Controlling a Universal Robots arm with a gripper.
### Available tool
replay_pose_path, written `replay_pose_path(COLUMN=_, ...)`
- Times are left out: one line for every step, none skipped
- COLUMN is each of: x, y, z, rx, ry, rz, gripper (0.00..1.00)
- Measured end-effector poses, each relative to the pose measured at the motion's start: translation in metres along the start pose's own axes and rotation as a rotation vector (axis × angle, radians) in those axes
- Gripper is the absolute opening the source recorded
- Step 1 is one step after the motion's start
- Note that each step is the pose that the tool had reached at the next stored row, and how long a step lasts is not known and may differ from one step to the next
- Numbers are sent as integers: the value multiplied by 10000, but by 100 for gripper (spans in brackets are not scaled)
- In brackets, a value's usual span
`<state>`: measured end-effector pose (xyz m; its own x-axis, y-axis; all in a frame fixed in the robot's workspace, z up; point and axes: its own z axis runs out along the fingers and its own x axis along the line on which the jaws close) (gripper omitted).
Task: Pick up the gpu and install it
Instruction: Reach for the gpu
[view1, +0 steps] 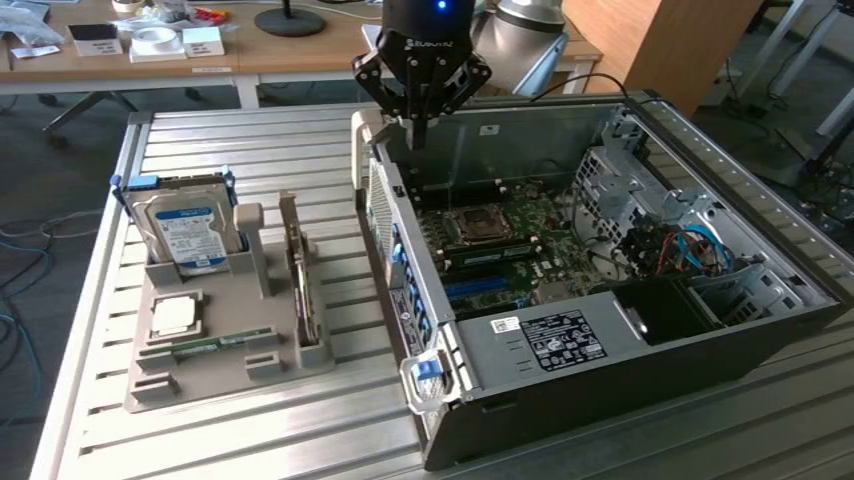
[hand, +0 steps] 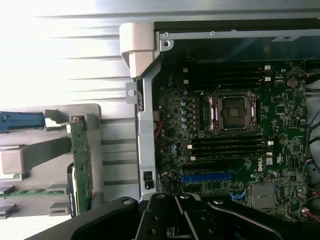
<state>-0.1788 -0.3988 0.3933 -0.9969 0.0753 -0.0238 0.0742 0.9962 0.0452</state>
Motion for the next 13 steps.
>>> replay_pose_path(x=10, y=-1, z=0, rx=1, ry=0, rz=0, gripper=11)
replay_pose_path(x=20, y=-2, z=-1, rx=0, ry=-1, rz=0, gripper=11)
replay_pose_path(x=50, y=-4, z=-2, rx=0, ry=-4, rz=-1, gripper=11)
replay_pose_path(x=76, y=-6, z=-2, rx=0, ry=-11, rz=-2, gripper=11)
replay_pose_path(x=97, y=-7, z=-3, rx=-2, ry=-15, rz=-2, gripper=11)
replay_pose_path(x=108, y=-8, z=-3, rx=-1, ry=-18, rz=-1, gripper=11)
replay_pose_path(x=115, y=-9, z=-3, rx=-1, ry=-18, rz=-1, gripper=11)
replay_pose_path(x=123, y=-9, z=-3, rx=-1, ry=-18, rz=-1, gripper=11)
replay_pose_path(x=127, y=-9, z=-3, rx=-1, ry=-18, rz=-1, gripper=11)
replay_pose_path(x=127, y=-9, z=-3, rx=-1, ry=-18, rz=-1, gripper=11)
replay_pose_path(x=127, y=-9, z=-3, rx=-1, ry=-17, rz=-1, gripper=11)
replay_pose_path(x=127, y=-9, z=-3, rx=-1, ry=-17, rz=-1, gripper=11)
replay_pose_path(x=127, y=-9, z=-4, rx=0, ry=-17, rz=-2, gripper=11)
